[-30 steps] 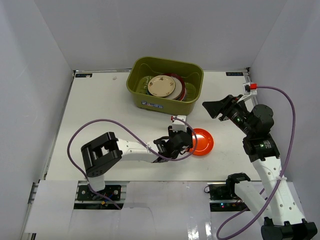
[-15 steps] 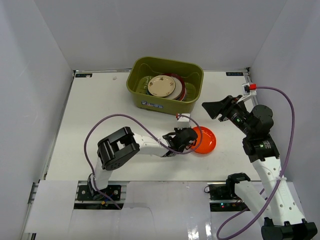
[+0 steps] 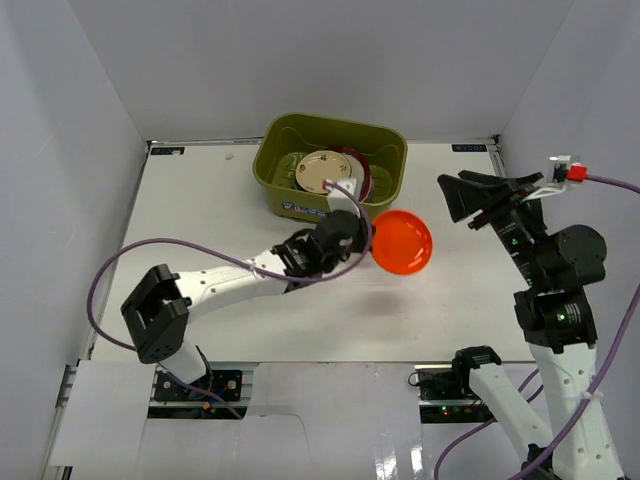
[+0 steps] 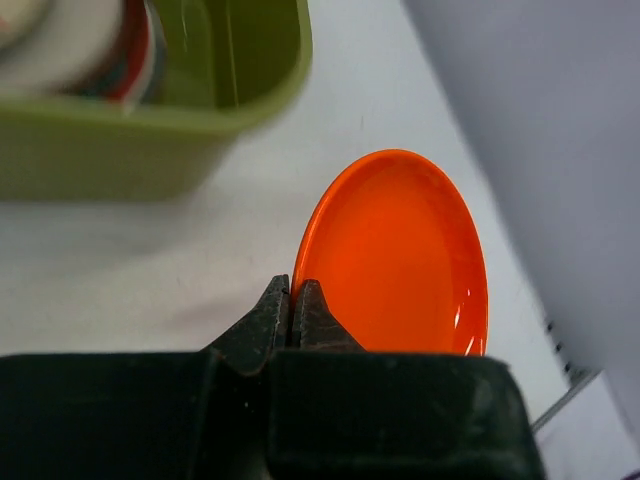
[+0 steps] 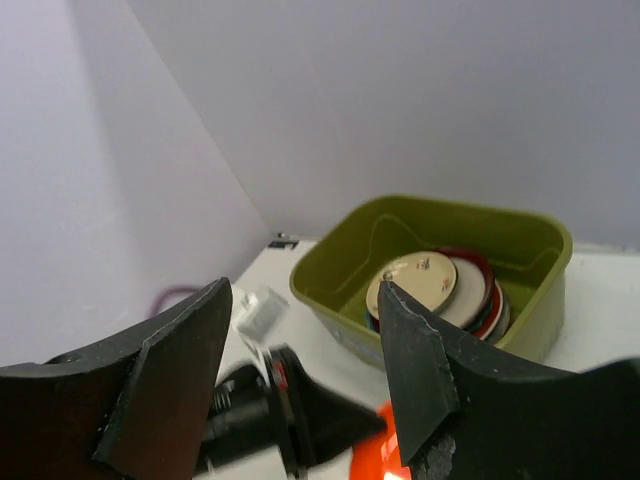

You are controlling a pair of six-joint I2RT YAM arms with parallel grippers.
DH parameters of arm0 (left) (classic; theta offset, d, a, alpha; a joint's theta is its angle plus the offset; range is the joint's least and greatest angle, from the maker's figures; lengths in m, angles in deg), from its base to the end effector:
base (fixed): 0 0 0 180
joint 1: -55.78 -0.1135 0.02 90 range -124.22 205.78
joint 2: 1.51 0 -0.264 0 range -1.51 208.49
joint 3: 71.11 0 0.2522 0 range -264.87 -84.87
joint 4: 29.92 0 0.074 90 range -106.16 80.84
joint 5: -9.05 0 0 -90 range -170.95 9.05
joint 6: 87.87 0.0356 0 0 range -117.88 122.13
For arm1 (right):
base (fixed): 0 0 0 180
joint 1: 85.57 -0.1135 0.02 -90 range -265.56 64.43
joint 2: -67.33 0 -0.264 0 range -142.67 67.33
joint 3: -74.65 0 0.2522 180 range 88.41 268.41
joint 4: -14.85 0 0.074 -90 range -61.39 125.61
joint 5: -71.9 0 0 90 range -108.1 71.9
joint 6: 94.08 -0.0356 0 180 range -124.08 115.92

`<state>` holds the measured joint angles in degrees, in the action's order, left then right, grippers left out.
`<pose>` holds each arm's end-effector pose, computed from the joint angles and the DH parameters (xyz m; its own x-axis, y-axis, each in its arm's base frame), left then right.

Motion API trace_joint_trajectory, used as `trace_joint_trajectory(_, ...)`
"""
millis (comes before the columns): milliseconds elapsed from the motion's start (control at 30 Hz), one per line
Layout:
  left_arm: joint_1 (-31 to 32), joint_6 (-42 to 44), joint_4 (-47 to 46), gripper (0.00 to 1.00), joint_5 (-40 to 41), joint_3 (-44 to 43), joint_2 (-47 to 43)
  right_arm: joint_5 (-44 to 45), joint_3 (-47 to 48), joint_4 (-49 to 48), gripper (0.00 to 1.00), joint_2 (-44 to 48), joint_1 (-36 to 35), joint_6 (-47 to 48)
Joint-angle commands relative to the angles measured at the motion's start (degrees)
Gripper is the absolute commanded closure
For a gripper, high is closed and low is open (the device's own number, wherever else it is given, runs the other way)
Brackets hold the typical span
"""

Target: Place the plates into the plastic bin on the countertop

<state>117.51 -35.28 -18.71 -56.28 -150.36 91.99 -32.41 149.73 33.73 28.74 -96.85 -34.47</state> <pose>0.1914 -0.3246 0.2692 -0.5395 -0.1624 -0.8262 0.3702 0.8355 -0.4060 0.1158 0.0321 0.4610 0.0432 0.5085 -0.8600 -0.5129 0.7500 0.4177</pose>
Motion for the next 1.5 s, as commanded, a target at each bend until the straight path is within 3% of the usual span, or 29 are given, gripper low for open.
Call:
trace_joint_trajectory(0,-8.6,2.8,0.2,1.00,-2.3,-6.7,-5.3,3.7,1.8,-3.2,0.34,1.9,-0.2,1.7)
trace_joint_trajectory(233,-27.0,1.5,4.8,1.00,-11.3,-16.4,2.3,-2.8,-2.9,-2.9,0.35,-3.0,-0.3,1.0)
trace_joint_trajectory(500,-33.8,3.7,10.8,0.97,-12.5,-28.2,13.7,-5.2,-7.1,-4.2,0.37,-6.8,-2.2,0.0)
trace_joint_trajectory(533,-34.1,4.2,11.4,0.77,-13.1,-29.2,14.6,-5.5,-7.4,-4.4,0.37,-7.4,-2.7,-0.1)
trace_joint_trajectory(600,-34.7,5.3,14.1,0.57,-13.5,-32.5,17.0,-5.6,-7.6,-4.5,0.37,-8.0,-3.3,-0.2)
trace_joint_trajectory(633,-34.8,5.6,15.2,0.35,-14.2,-33.5,17.5,-5.5,-7.7,-4.4,0.37,-8.4,-4.0,-0.1)
trace_joint_trajectory(700,-34.8,6.0,16.0,0.17,-14.8,-34.6,16.6,-4.6,-7.9,-4.4,0.36,-9.0,-5.1,0.0)
trace_joint_trajectory(733,-34.8,5.9,15.8,0.02,-15.5,-34.4,15.6,-4.1,-8.1,-4.4,0.35,-9.0,-5.4,-0.1)
trace_joint_trajectory(900,-34.5,7.0,12.6,0.02,-23.3,-30.8,6.8,-1.8,-8.2,-4.4,0.27,-9.2,-8.0,-0.5)
trace_joint_trajectory(1067,-32.9,8.5,11.7,0.02,-28.1,-21.0,-9.1,2.6,-6.7,-0.6,0.02,-7.7,-9.8,-0.2)
trace_joint_trajectory(1100,-32.8,8.0,11.7,0.02,-28.9,-18.3,-12.0,3.0,-6.3,0.8,0.02,-6.8,-9.8,0.2)
trace_joint_trajectory(1133,-32.8,7.4,11.8,0.02,-29.7,-13.0,-17.9,2.7,-5.9,1.5,0.10,-6.3,-9.9,0.8)
trace_joint_trajectory(1233,-32.7,5.9,12.9,0.02,-32.8,-3.6,-27.1,3.8,-4.1,7.7,0.10,-5.1,-9.9,3.5)
trace_joint_trajectory(1367,-32.7,4.5,18.4,0.02,-30.7,3.2,-43.1,9.5,-4.4,16.2,0.10,-1.1,-9.9,5.4)
trace_joint_trajectory(1467,-32.7,5.2,22.4,0.02,-30.9,6.9,-49.2,14.2,-7.8,17.7,0.10,5.2,-9.9,5.6)
